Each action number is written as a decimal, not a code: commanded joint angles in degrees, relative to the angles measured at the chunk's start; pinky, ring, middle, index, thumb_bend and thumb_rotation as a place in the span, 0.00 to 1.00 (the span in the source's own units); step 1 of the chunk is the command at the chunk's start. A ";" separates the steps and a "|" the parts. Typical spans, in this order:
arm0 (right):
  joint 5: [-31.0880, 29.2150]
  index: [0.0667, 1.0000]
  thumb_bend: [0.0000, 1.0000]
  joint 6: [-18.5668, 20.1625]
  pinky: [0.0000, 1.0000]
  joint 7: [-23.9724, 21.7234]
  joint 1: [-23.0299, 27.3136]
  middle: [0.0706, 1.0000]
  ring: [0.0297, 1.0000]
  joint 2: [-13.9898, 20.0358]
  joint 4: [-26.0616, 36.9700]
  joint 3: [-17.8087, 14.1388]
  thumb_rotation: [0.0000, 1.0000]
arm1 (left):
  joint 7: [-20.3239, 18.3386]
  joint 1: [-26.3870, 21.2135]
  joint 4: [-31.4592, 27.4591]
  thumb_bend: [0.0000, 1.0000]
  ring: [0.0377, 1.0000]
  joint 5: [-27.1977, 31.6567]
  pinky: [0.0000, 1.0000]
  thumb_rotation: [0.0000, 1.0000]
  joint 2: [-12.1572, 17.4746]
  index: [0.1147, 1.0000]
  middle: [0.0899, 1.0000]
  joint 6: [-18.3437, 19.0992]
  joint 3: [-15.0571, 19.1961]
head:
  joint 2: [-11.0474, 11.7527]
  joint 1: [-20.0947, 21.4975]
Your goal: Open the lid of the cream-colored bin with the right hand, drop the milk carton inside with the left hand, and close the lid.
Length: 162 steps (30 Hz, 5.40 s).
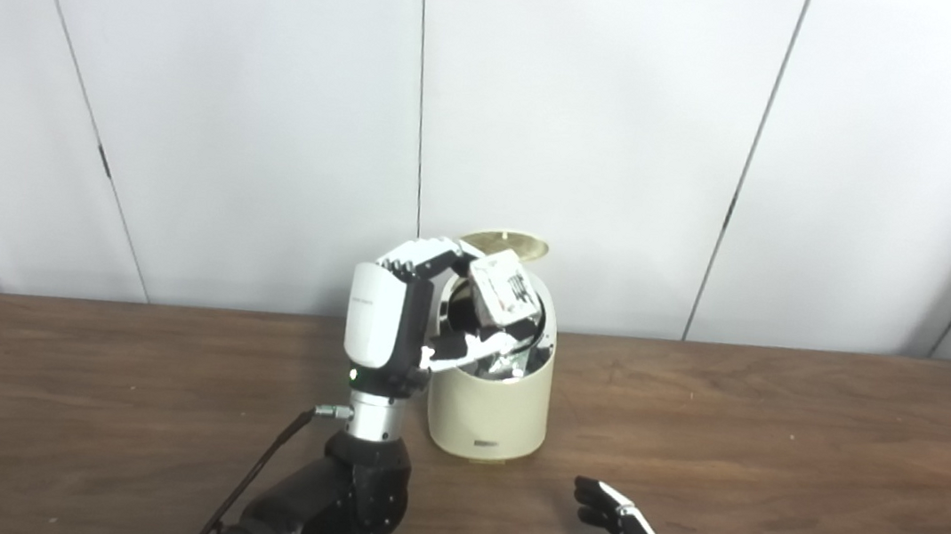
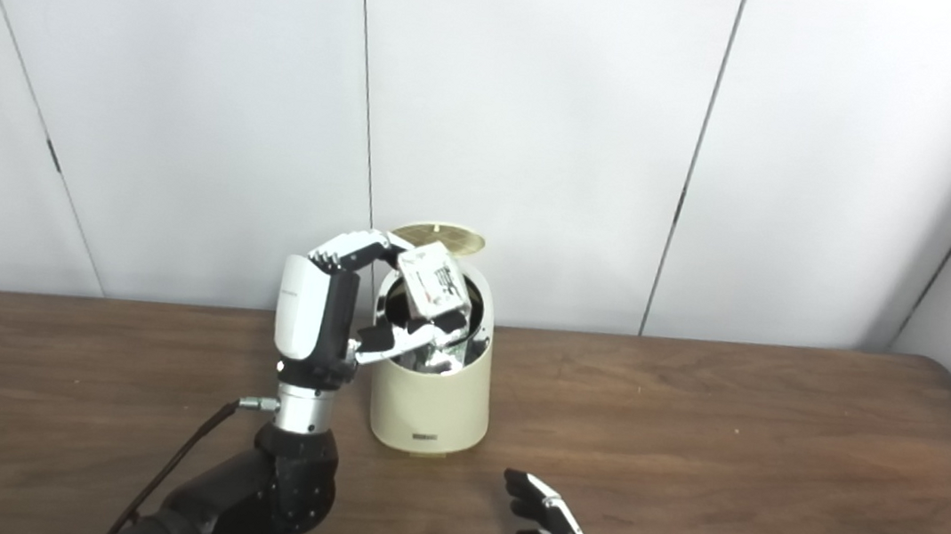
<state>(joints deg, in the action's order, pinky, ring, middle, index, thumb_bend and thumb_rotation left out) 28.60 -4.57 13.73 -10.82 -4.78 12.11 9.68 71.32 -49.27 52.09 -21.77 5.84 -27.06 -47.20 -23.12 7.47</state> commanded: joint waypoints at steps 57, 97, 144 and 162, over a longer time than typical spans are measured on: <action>0.70 0.75 0.23 -2.17 0.63 1.57 -1.31 0.76 0.74 -0.40 -0.62 0.90 0.21 | 1.44 -2.51 1.28 0.50 0.45 -11.24 0.48 0.00 2.34 0.38 0.45 0.13 7.37 | 0.53 0.08; -0.25 0.76 0.23 -1.16 0.64 0.90 -0.49 0.77 0.75 -0.07 -1.36 0.67 0.26 | -5.49 -0.22 -10.16 1.00 0.57 6.78 0.63 0.53 7.99 0.54 0.55 0.13 -4.70 | 0.59 -0.53; 13.08 0.95 0.69 11.06 0.87 -22.67 41.13 0.95 0.95 14.33 15.86 -2.26 0.92 | -61.65 45.12 -53.90 0.38 0.87 22.95 0.82 0.95 3.39 0.90 0.89 5.38 38.77 | 3.66 -5.11; 21.33 0.92 0.80 15.96 0.97 -31.28 55.33 0.96 1.00 16.33 -0.36 3.39 0.91 | -68.99 48.97 -52.70 0.42 0.88 23.21 0.85 0.95 0.08 0.89 0.89 3.29 44.10 | 2.76 -5.19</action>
<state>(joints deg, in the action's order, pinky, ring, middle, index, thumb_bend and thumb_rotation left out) 49.28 11.50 -18.61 41.04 11.63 11.46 13.00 2.94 -1.34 -0.78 1.84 6.00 -21.64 -3.40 -20.39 2.20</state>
